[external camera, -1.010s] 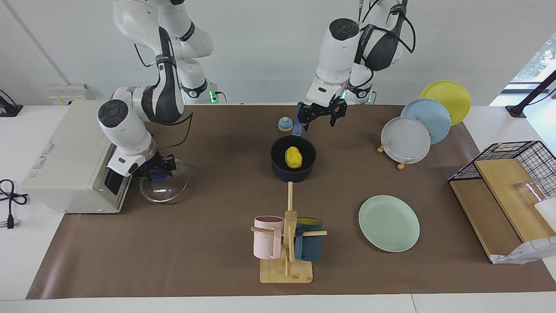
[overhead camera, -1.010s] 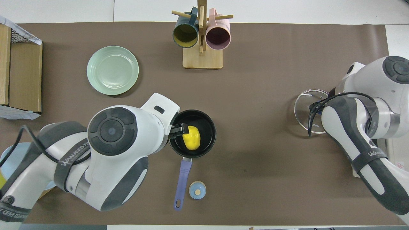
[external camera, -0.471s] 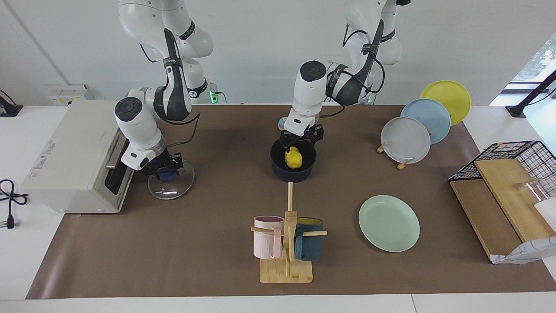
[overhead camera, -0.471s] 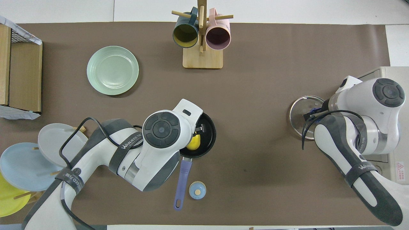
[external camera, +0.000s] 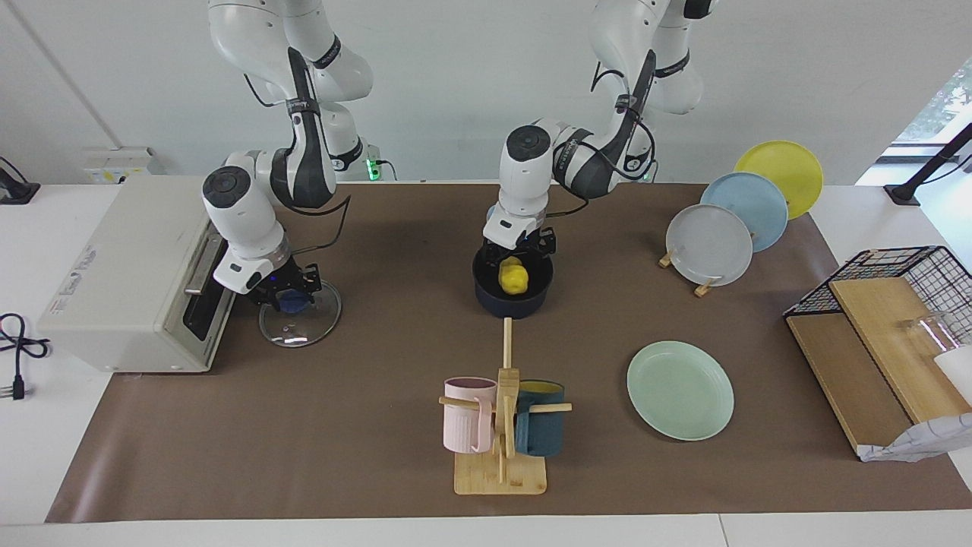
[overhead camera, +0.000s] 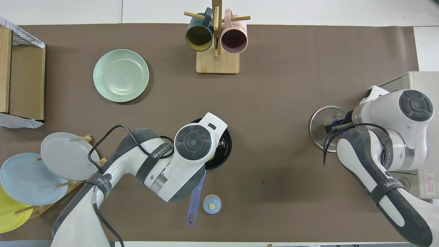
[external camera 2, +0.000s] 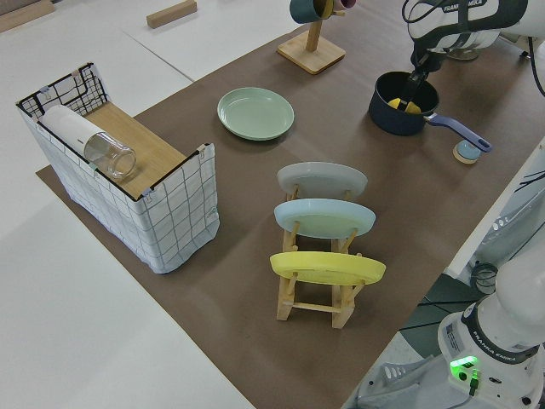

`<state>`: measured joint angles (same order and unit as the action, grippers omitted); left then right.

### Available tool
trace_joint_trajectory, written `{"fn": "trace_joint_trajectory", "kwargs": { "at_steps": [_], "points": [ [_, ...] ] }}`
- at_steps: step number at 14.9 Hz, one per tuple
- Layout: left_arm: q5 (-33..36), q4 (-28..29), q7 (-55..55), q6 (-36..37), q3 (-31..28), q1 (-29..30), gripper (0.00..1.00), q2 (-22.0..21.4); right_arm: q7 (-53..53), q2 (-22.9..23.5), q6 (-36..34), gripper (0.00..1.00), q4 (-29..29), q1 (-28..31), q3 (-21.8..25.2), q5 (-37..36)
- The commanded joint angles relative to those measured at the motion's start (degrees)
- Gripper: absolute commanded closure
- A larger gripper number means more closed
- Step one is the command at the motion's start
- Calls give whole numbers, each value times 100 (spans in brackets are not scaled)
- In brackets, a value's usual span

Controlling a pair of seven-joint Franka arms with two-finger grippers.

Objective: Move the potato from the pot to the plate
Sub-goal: 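Lower the lid with the right gripper while the left gripper grasps the potato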

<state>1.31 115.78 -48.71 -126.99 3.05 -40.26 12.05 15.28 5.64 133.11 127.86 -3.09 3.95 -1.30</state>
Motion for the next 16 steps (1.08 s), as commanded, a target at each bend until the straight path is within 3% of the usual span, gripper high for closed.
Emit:
{"fn": "trace_joint_trajectory", "kwargs": {
  "at_steps": [1,5,13,16],
  "points": [
    [151,-20,-95,-72,-103,-174,0,113,1,-90,-39,0,-111,28,-70,42],
    [168,-11,-104,-72,-103,-271,0,148,-17,-81,-862,0,-936,-16,-97,51],
    [177,-11,-104,-72,-103,-280,0,245,-720,-265,-3648,0,-3019,-43,-97,51],
    [177,-11,-104,-54,-103,-280,41,245,-720,-501,-4327,0,-3338,-34,-97,60]
  ]
}}
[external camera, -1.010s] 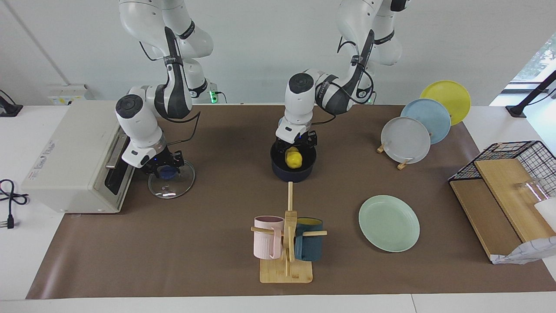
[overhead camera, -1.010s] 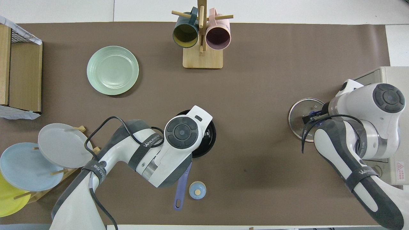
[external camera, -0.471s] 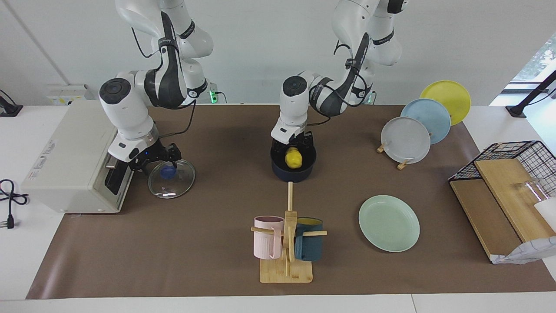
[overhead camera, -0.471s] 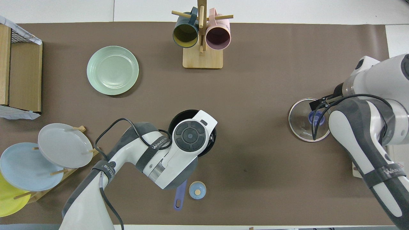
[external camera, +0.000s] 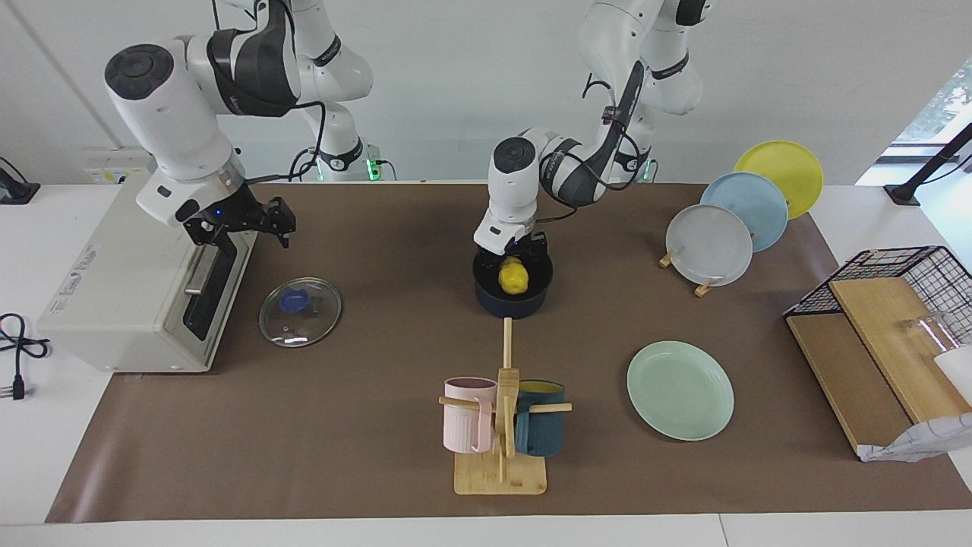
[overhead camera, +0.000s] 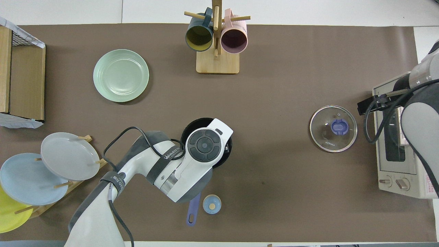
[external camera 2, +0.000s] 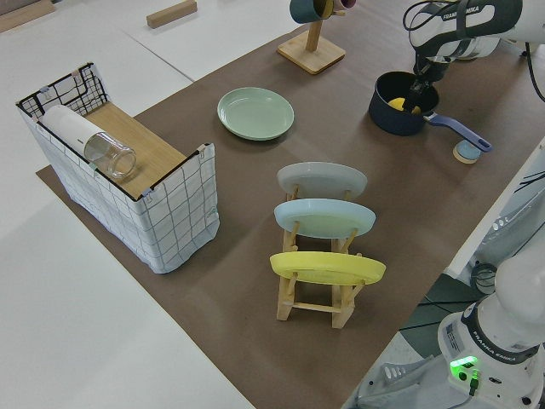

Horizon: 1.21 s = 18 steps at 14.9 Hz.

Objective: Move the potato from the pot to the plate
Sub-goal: 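Lower the lid with the right gripper while the left gripper grasps the potato, then lift the yellow potato out of the saucepan with the left gripper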

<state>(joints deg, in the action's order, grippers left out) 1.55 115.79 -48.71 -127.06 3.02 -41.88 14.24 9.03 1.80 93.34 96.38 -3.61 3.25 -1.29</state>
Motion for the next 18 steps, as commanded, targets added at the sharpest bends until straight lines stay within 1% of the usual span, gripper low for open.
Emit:
{"fn": "trace_joint_trajectory", "kwargs": {
  "at_steps": [1,3,5,7,8,10,13,15,17,18],
  "points": [
    [153,-12,-104,-47,-100,-118,56,26,-95,-206,-421,0,-181,18,-26,58],
    [153,-38,-104,-21,-100,-110,77,26,-112,-242,-484,0,-190,9,-26,58],
    [153,-65,-104,-3,-100,-83,90,26,-287,-224,-439,0,-163,9,-26,76],
    [153,-82,-121,23,-100,-74,96,0,-393,-128,-509,0,-329,-35,-26,76],
    [153,-83,-112,66,-100,-57,100,-53,-394,55,-614,0,-539,-9,-26,76],
    [144,-266,-121,364,-100,-39,100,-202,-402,250,-790,0,-787,1,-26,67],
    [82,-600,-104,935,-135,74,100,-483,-411,163,-879,0,-744,0,-61,67],
    [82,-820,-42,1313,-135,250,100,-676,-411,136,-844,0,-726,-26,-79,67],
    [82,-1214,37,1735,-135,513,100,-712,-411,57,-835,0,-621,-35,-79,76],
    [65,-1434,202,1867,-126,749,100,-704,-420,39,-835,0,-586,-17,-79,76]
  ]
}}
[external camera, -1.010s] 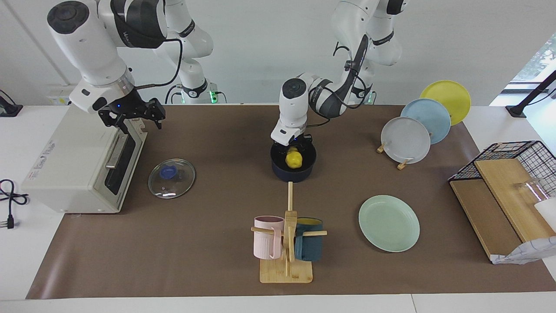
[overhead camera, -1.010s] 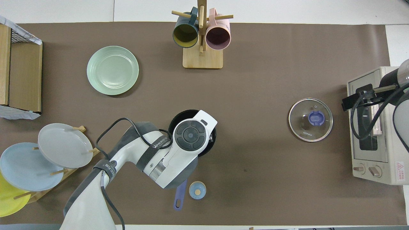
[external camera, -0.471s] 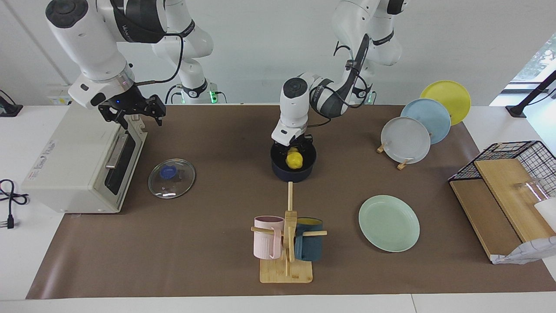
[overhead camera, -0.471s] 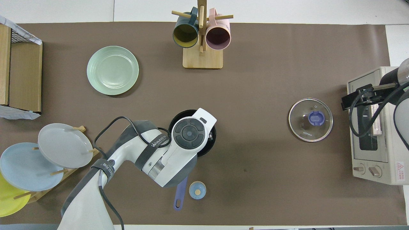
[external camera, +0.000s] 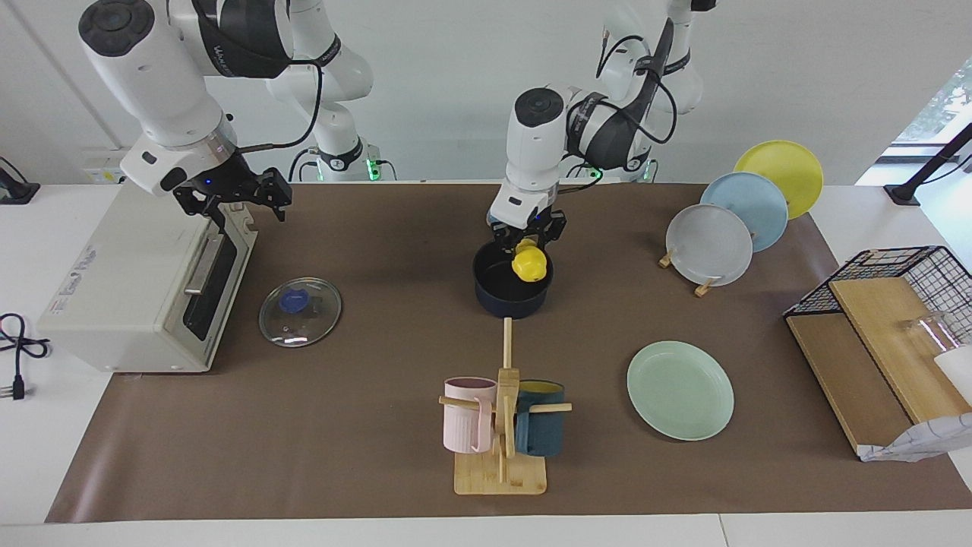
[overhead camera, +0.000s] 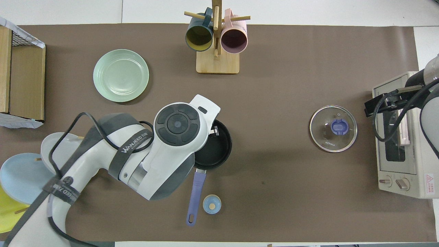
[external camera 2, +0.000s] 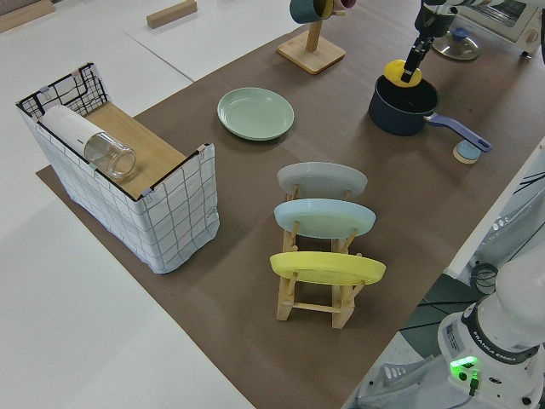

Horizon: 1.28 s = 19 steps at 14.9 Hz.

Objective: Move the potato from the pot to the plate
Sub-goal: 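Carry the potato over the pale green plate with the left gripper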

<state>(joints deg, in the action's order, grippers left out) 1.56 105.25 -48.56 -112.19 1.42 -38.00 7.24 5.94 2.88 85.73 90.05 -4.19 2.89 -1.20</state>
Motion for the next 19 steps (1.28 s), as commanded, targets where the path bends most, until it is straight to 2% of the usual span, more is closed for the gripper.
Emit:
{"fn": "trace_joint_trajectory", "kwargs": {
  "at_steps": [1,4,7,8,13,15,19],
  "points": [
    [-32,-574,520,434,25,616,100,23,-102,-68,-65,0,48,84,-43,67],
    [-253,-953,1925,374,16,1398,100,224,-93,-42,181,0,-48,76,18,-55],
    [-341,-928,3130,23,7,2076,100,313,-93,-94,-73,0,-57,251,53,40],
    [-332,-902,3525,-196,7,2226,100,496,-93,-147,-74,0,-57,286,36,50],
    [-253,-893,4582,-1400,7,2842,100,1428,-260,-244,-144,0,-13,252,-8,58],
    [-253,-832,4637,-1927,7,2948,100,1788,-269,-253,-118,0,-22,243,-8,67],
    [-244,-594,4698,-2229,-2,2948,100,1869,-260,-253,-100,0,-31,295,1,67]
  ]
}}
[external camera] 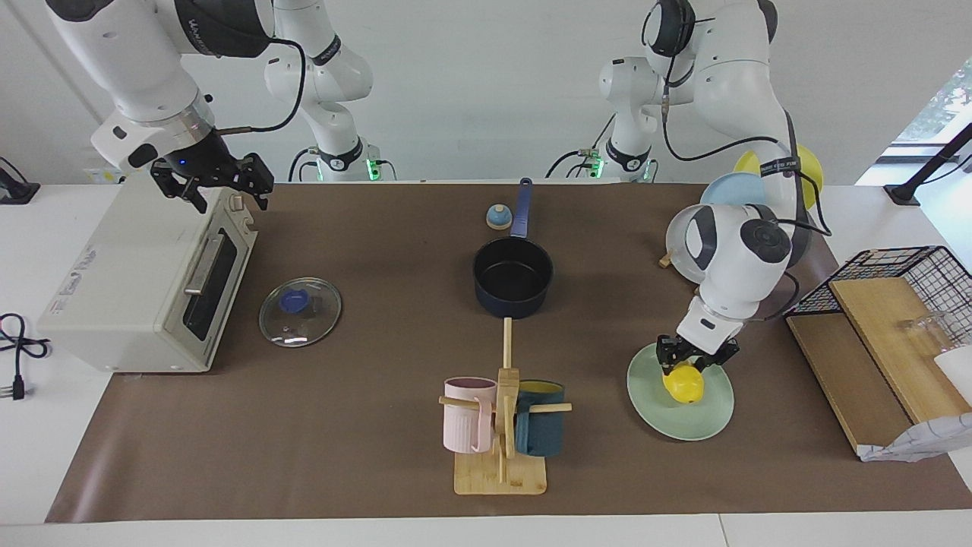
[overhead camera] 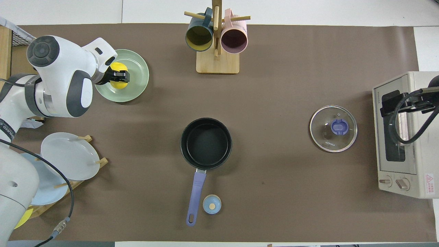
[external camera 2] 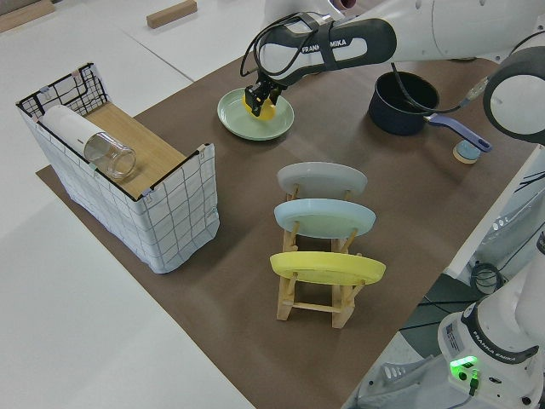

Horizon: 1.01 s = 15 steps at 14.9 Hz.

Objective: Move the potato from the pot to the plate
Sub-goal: 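Carry the potato over the pale green plate with the left gripper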

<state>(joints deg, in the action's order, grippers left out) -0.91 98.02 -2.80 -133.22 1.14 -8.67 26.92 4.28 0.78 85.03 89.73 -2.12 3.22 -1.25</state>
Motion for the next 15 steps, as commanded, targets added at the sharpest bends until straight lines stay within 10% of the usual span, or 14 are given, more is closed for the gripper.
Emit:
{"fn": "trace_joint_trajectory", "kwargs": {
  "at_steps": [1,4,6,7,15],
  "points": [
    [3,181,174,-125,9,23,100,-100,-94,-43,-31,0,0,98,-23,73],
    [-6,243,218,-125,9,23,80,-108,-94,-51,-31,0,0,80,-23,73],
    [-6,217,209,-81,0,23,14,-108,-102,-51,-22,0,0,45,-23,73],
    [-6,174,209,-46,0,23,0,-126,-102,-51,-13,0,0,45,-40,73],
    [-15,-477,51,2228,-17,330,0,-1459,-102,-43,4,0,-17,28,-58,73]
  ]
}}
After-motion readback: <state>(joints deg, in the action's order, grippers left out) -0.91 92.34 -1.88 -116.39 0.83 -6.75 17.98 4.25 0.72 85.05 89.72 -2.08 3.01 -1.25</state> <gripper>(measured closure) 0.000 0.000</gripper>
